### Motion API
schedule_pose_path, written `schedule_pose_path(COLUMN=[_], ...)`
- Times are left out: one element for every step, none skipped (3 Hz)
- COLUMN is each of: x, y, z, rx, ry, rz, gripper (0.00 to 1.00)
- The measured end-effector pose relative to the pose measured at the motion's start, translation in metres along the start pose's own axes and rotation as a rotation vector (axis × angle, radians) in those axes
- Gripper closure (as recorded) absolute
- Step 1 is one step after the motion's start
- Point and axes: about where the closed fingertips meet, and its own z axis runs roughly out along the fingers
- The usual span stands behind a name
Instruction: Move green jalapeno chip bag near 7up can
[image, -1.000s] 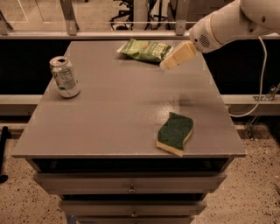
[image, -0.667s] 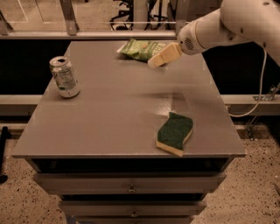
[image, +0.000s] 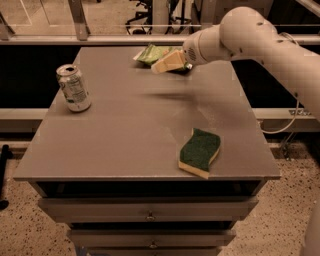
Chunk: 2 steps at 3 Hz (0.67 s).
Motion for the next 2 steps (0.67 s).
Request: schedule_pose_path(x=[0.006,0.007], y=[-0.008,-0.011], z=[0.045,0.067], rx=[0.018,0.021], ry=[-0.009,-0.012], rz=[0.025,0.048], gripper=[0.00,0.03])
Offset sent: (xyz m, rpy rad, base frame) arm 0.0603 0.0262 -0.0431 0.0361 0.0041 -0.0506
